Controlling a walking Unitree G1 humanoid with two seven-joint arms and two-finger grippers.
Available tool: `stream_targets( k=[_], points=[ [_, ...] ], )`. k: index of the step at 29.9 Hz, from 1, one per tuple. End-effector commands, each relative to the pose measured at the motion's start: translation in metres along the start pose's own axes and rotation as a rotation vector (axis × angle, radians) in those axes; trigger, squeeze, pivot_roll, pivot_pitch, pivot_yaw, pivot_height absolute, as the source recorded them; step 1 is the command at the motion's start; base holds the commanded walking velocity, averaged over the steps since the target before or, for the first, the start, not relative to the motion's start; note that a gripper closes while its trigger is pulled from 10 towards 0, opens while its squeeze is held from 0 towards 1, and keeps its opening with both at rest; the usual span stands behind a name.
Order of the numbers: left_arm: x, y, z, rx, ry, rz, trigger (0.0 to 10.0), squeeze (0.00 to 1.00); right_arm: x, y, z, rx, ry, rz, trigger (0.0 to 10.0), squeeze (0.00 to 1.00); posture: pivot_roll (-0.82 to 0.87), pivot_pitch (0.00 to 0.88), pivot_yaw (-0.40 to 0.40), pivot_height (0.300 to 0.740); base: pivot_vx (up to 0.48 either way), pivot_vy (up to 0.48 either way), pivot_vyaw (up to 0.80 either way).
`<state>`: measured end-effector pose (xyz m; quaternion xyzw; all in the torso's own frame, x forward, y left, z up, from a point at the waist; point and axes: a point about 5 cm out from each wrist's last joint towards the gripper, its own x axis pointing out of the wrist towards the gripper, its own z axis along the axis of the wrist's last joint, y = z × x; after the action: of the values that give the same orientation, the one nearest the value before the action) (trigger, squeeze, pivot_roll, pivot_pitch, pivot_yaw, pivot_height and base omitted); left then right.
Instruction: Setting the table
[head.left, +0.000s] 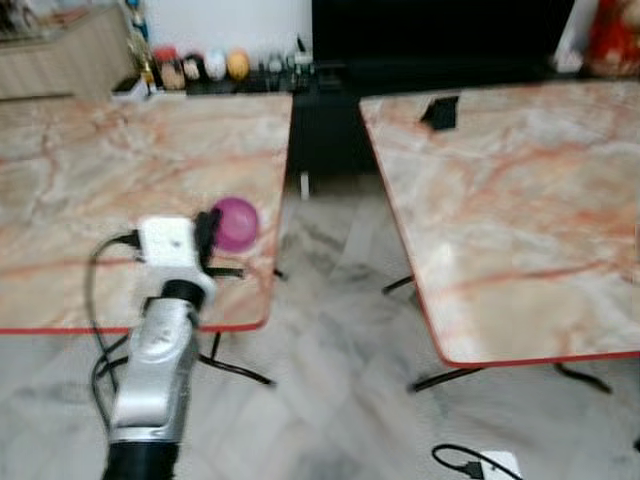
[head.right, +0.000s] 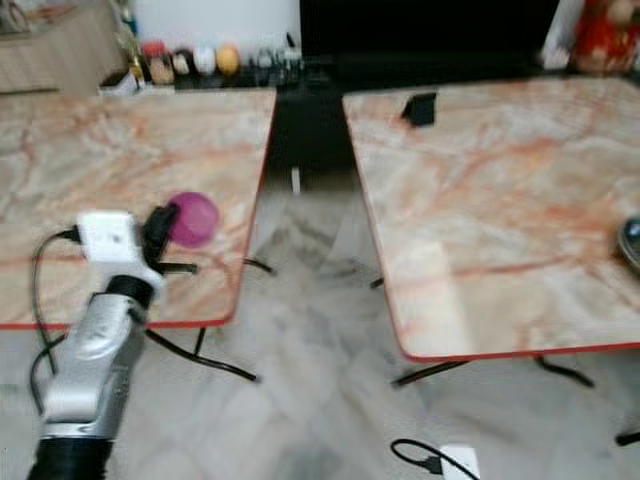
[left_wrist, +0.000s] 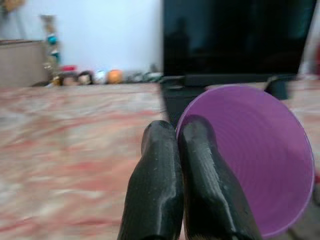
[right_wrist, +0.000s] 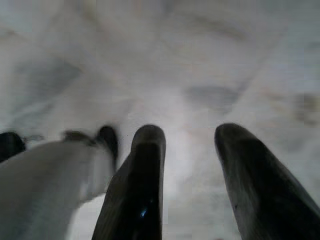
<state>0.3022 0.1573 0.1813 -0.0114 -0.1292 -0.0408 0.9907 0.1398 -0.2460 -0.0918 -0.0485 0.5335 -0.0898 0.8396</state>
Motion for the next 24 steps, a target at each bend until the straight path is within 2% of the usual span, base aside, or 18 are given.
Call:
stream_targets(
  k=[1,15,20,21,23,24],
  points=[
    [-0.001,0.010,0.003,0.022,-0.006,0.030,10.0,0.00,0.000,0.008,0.001,-0.004,-0.005,0.020,10.0,0.00,-0.02,0.000,0.018,0.732,0.000,-0.420,0.00],
    [-0.002,0.014,0.002,0.027,-0.003,0.041,10.0,0.00,0.000,0.007,0.001,-0.010,-0.005,0.021,10.0,0.00,-0.02,0.000,0.017,0.732,0.000,-0.419,0.00],
    [-0.005,0.024,0.004,0.099,0.001,0.035,10.0,0.00,0.000,0.008,0.002,-0.009,-0.006,0.021,10.0,0.00,-0.02,0.000,0.017,0.732,0.000,-0.419,0.00],
    [-0.008,0.033,0.005,0.147,0.008,0.027,10.0,0.00,0.000,0.008,0.002,-0.008,-0.007,0.021,10.0,0.00,-0.02,0.000,0.018,0.732,0.000,-0.416,0.00],
    [-0.013,0.044,0.006,0.189,0.020,0.024,10.0,0.00,0.000,0.008,0.002,-0.005,-0.009,0.020,10.0,0.00,-0.02,0.000,0.019,0.732,0.000,-0.416,0.00],
    [-0.013,0.044,0.006,0.189,0.020,0.024,10.0,0.00,0.000,0.008,0.002,-0.005,-0.009,0.020,10.0,0.00,-0.02,0.000,0.019,0.732,0.000,-0.416,0.00]
  ],
)
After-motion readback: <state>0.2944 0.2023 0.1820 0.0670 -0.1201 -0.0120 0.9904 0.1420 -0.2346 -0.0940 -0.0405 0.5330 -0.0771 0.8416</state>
